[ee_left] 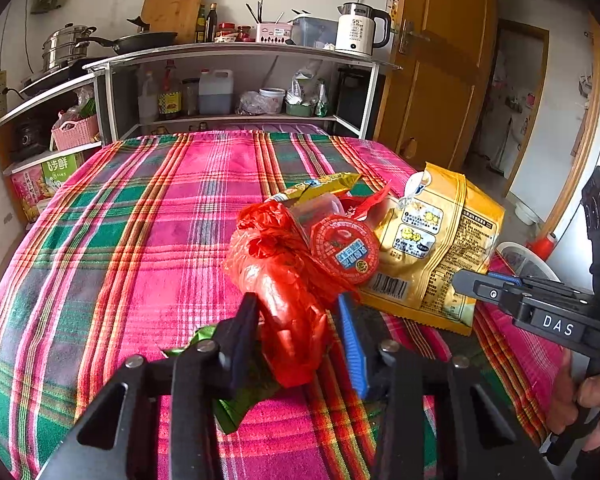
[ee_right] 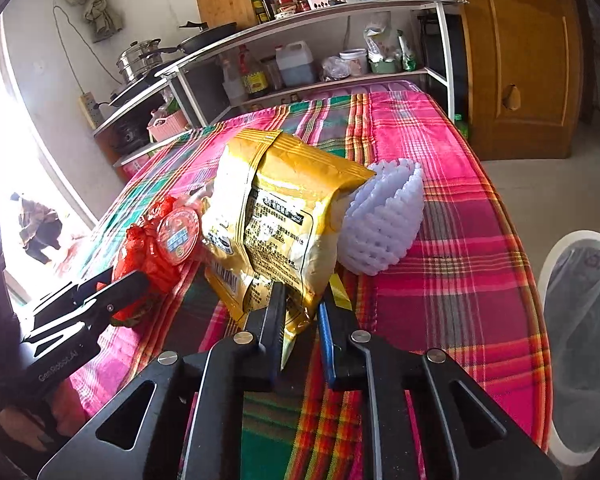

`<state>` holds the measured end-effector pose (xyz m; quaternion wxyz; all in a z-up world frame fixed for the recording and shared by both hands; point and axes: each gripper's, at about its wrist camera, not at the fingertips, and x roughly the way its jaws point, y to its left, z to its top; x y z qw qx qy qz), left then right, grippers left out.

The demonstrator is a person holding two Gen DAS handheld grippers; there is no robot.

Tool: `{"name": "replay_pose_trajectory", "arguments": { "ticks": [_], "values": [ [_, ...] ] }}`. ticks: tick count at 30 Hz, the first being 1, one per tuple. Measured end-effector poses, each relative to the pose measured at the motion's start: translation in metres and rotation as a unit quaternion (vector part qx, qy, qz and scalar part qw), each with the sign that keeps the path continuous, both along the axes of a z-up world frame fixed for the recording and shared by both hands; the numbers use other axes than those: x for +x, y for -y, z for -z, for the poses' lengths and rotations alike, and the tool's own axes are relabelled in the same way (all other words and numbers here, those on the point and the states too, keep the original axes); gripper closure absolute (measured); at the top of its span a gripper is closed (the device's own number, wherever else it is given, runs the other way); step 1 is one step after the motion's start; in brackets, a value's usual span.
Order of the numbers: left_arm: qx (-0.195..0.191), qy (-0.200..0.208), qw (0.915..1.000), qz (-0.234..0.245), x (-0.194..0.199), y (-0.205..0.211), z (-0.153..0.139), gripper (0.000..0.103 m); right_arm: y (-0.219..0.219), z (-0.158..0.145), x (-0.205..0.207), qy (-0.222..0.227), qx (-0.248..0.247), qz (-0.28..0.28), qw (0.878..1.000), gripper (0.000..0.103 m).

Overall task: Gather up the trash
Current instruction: 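Grasp the yellow snack bag with the right tool while the left tool grasps the red plastic bag, then carry both items to the white bin and open both tools to drop them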

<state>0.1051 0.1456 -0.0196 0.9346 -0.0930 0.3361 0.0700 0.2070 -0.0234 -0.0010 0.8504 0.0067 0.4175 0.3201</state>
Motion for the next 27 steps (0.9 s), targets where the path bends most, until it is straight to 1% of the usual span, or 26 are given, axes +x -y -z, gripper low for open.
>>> {"name": "replay_pose_trajectory", "arguments": {
  "ticks": [2, 6, 9, 19, 27],
  "values": [
    [-0.001, 0.001, 1.0, -0.002, -0.002, -0.001, -0.001, 0.071, 0.003, -0.003, -0.003, 0.002, 0.006, -0.001, 1.0, 0.092],
    [-0.006, 0.012, 0.9999, -0.009, -0.01, -0.001, -0.006, 0.079, 0.006, -0.005, -0.01, 0.005, 0.011, -0.007, 1.0, 0.094],
    [-0.01, 0.023, 0.9996, -0.012, -0.017, -0.001, -0.012, 0.081, 0.01, -0.009, -0.017, 0.007, 0.019, -0.009, 1.0, 0.096],
    [-0.009, 0.057, 0.9983, -0.009, -0.041, 0.013, -0.037, 0.083, 0.029, -0.029, -0.039, 0.022, 0.042, -0.005, 0.999, 0.097],
    [-0.009, 0.082, 0.9965, 0.015, -0.045, 0.035, -0.056, 0.083, 0.06, -0.044, -0.05, 0.035, 0.059, 0.02, 0.997, 0.097]
  ]
}}
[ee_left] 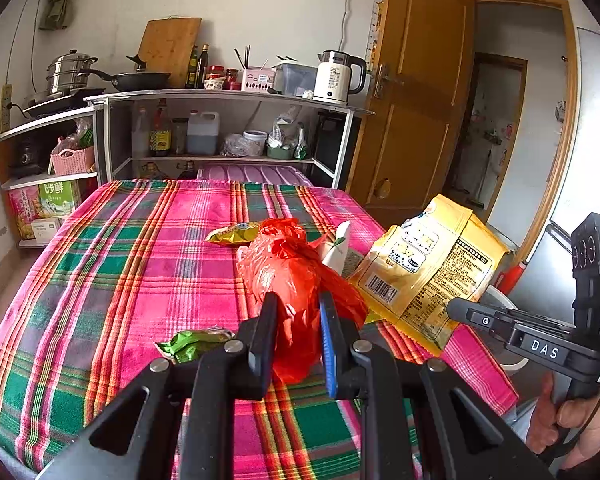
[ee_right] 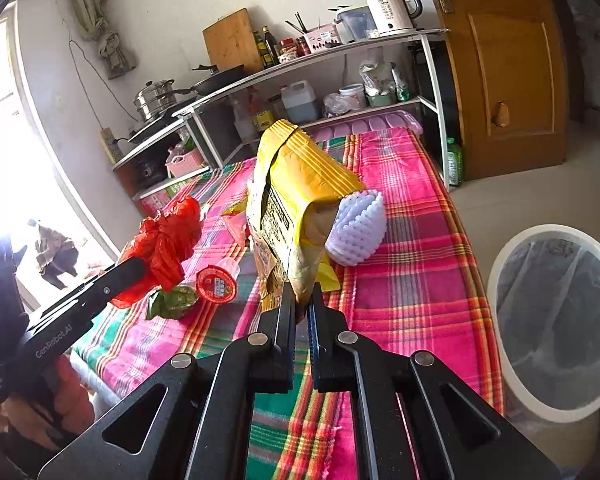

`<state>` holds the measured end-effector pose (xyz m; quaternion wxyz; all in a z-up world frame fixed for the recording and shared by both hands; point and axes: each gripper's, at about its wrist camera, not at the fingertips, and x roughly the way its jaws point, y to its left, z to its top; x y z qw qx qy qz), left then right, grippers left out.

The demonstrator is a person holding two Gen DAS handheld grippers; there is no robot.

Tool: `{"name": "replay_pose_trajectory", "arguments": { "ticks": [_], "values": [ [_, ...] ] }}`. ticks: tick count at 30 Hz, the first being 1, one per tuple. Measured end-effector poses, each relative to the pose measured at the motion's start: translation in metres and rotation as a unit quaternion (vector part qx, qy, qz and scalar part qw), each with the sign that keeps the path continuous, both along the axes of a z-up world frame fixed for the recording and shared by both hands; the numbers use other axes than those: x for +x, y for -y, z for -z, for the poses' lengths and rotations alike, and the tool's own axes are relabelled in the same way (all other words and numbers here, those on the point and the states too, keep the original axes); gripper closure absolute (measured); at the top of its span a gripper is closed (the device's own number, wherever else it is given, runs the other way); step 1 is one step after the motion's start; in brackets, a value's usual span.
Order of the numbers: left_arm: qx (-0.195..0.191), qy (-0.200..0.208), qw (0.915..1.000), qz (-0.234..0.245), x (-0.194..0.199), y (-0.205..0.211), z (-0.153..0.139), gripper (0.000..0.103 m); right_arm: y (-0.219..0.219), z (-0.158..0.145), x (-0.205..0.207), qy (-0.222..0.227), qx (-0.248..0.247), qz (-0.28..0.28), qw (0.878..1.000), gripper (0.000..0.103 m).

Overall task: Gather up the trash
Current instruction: 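Carry both items to the white bin and open both tools to drop them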

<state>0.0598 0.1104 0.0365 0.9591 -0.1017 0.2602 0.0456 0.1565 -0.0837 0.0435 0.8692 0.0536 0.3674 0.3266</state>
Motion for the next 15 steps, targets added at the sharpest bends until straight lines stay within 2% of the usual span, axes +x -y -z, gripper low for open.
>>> {"name": "replay_pose_trajectory", "arguments": {
  "ticks": [8, 15],
  "values": [
    [0.0, 0.012, 0.9982, 0.059, 0.02, 0.042, -0.008, 0.083, 0.047, -0.004, 0.0, 0.004, 0.002, 0.052, 0.999, 0.097],
    [-0.002, 0.017, 0.9915, 0.129, 0.049, 0.093, -0.009, 0.083, 0.105, 0.0, 0.004, 0.001, -0.005, 0.119, 0.993, 0.097]
  ]
}}
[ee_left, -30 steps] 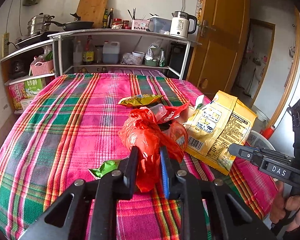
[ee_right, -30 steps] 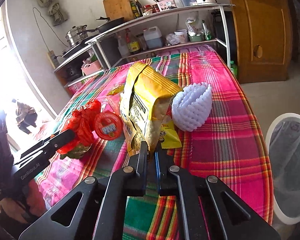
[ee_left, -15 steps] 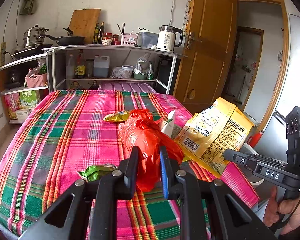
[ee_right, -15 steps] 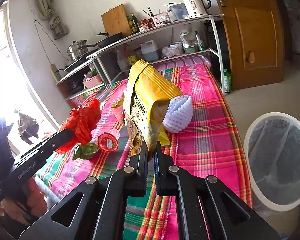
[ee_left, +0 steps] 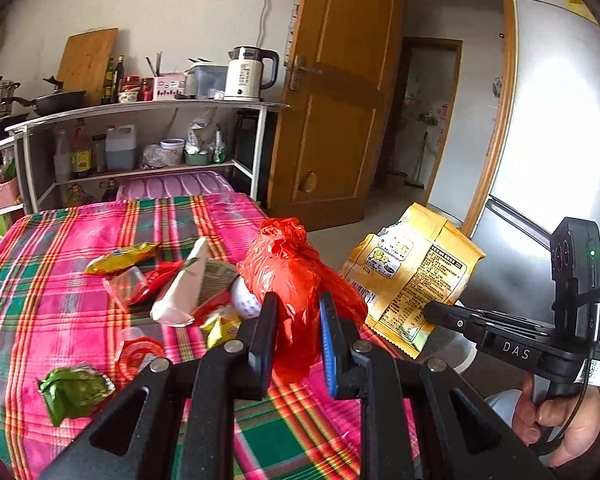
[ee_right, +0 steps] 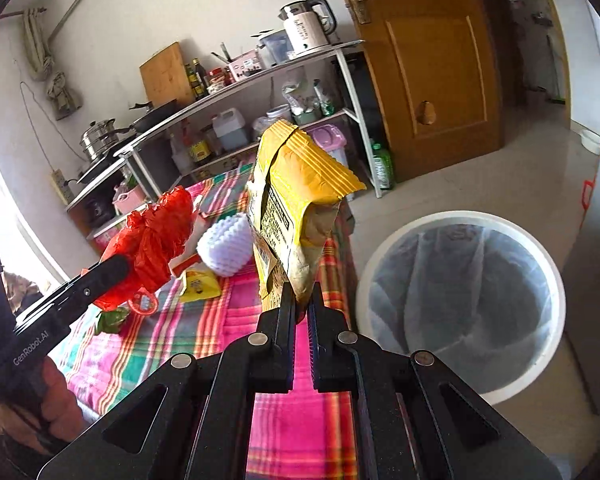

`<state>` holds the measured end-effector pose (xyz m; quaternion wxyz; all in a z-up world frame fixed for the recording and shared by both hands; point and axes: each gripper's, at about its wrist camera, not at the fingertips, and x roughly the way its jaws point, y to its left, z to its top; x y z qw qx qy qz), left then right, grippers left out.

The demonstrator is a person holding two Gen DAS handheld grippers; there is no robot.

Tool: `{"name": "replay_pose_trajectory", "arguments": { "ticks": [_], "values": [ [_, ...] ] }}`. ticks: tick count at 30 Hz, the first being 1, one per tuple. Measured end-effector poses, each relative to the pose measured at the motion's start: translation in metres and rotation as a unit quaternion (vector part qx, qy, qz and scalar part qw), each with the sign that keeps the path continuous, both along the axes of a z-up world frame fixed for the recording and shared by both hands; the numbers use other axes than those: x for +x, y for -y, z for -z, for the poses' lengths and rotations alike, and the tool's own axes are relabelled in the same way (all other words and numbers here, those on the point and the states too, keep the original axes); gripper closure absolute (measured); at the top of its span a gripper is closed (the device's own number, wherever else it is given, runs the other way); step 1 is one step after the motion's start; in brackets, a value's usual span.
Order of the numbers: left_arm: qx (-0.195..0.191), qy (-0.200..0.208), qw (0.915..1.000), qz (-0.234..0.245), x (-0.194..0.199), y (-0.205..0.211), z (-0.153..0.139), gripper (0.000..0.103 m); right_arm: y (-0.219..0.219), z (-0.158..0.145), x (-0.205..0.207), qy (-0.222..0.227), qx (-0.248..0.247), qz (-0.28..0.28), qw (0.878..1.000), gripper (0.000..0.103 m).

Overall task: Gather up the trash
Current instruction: 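Carry both items to the white bin and open both tools to drop them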

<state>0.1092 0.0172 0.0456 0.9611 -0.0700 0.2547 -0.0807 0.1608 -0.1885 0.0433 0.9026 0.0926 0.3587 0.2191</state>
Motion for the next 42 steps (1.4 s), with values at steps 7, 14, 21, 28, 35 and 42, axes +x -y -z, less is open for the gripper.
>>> {"name": "replay_pose_trajectory", "arguments": {
  "ticks": [7, 14, 21, 28, 35, 42],
  "values": [
    [-0.006, -0.01, 0.9979, 0.064, 0.027, 0.05, 0.009, 0.082, 0.051, 0.013, 0.009, -0.022, -0.005, 0.059, 0.998, 0.097],
    [-0.001, -0.036, 0.9933, 0.11, 0.054, 0.092, 0.025, 0.082, 0.079, 0.035, 0.021, -0.054, -0.009, 0.092, 0.994, 0.097],
    [0.002, -0.068, 0.9883, 0.136, 0.076, 0.117, 0.042, 0.08, 0.096, 0.055, 0.028, -0.086, -0.014, 0.112, 0.99, 0.096],
    [0.0, -0.087, 0.9864, 0.139, 0.093, 0.123, 0.051, 0.075, 0.1, 0.063, 0.03, -0.099, -0.026, 0.124, 0.987, 0.088],
    [-0.005, -0.079, 0.988, 0.133, 0.088, 0.115, 0.047, 0.075, 0.104, 0.056, 0.021, -0.079, -0.028, 0.123, 0.989, 0.082],
    [-0.007, -0.057, 0.9913, 0.119, 0.067, 0.099, 0.033, 0.075, 0.091, 0.036, 0.005, -0.04, -0.028, 0.106, 0.993, 0.082]
  ]
}}
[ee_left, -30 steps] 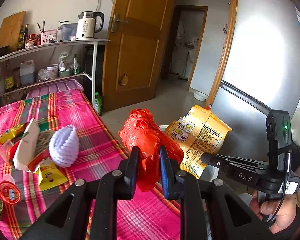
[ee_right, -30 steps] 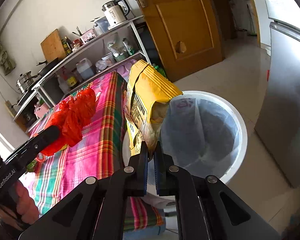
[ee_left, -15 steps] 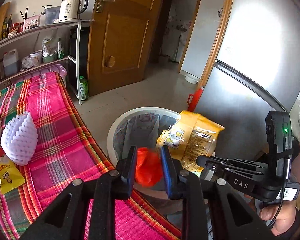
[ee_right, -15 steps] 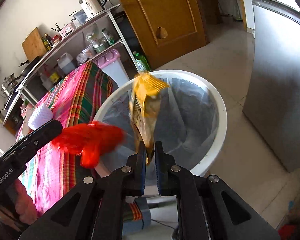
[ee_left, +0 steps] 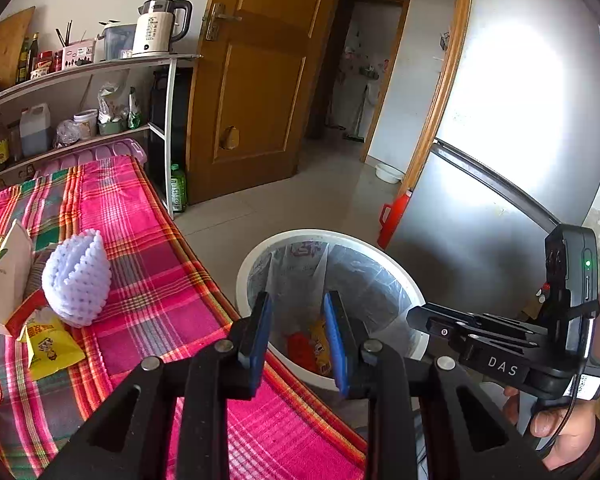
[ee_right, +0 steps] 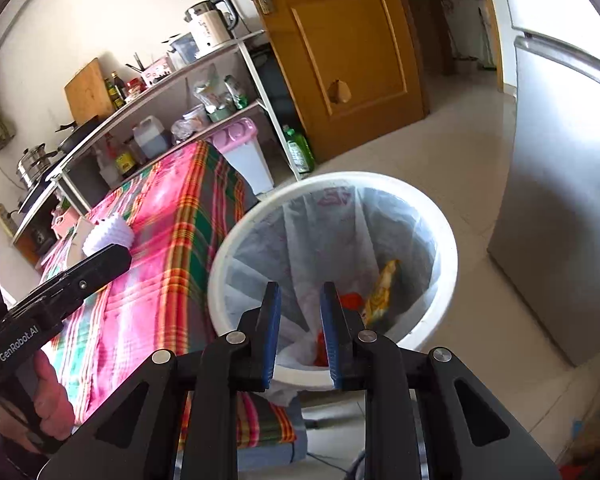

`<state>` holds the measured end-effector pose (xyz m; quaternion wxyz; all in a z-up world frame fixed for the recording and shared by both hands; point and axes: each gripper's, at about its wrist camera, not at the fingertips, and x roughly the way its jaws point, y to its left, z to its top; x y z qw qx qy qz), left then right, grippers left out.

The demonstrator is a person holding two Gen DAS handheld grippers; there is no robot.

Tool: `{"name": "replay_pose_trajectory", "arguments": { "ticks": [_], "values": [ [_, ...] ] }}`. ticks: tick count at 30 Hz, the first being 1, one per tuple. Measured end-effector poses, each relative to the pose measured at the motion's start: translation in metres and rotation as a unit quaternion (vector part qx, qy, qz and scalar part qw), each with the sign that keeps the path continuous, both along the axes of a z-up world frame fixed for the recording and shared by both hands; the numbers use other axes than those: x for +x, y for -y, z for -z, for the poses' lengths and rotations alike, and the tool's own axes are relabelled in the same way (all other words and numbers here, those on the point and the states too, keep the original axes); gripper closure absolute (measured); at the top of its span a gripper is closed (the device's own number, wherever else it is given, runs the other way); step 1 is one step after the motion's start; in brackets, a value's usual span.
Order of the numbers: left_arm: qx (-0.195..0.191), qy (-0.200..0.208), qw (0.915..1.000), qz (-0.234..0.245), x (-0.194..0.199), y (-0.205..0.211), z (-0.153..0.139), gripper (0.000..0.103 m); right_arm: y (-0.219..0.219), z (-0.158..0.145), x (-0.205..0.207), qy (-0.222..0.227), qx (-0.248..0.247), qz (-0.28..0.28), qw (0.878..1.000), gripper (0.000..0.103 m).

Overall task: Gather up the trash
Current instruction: 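Carry both items to the white bin and open both tools to drop them, then grasp the white foam net with the right tool while the left tool grasps the red-lidded cup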

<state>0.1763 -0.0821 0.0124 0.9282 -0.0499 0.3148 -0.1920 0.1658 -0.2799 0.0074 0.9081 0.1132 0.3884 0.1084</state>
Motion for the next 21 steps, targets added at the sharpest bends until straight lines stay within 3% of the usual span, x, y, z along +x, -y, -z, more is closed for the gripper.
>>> {"name": "replay_pose_trajectory", "arguments": {
  "ticks": [8, 13, 21],
  "values": [
    [-0.002, 0.017, 0.9992, -0.036, -0.03, -0.032, -0.012, 0.075, -0.034, -0.021, -0.018, 0.026, -0.009, -0.046, 0.999, 0.081],
    [-0.002, 0.023, 0.9976, -0.065, -0.05, -0.056, -0.015, 0.075, -0.058, -0.031, -0.027, 0.041, -0.016, -0.081, 0.996, 0.072],
    [0.005, 0.033, 0.9928, -0.115, -0.078, -0.097, -0.017, 0.074, -0.091, -0.036, -0.034, 0.049, -0.014, -0.121, 0.991, 0.071]
  ]
}}
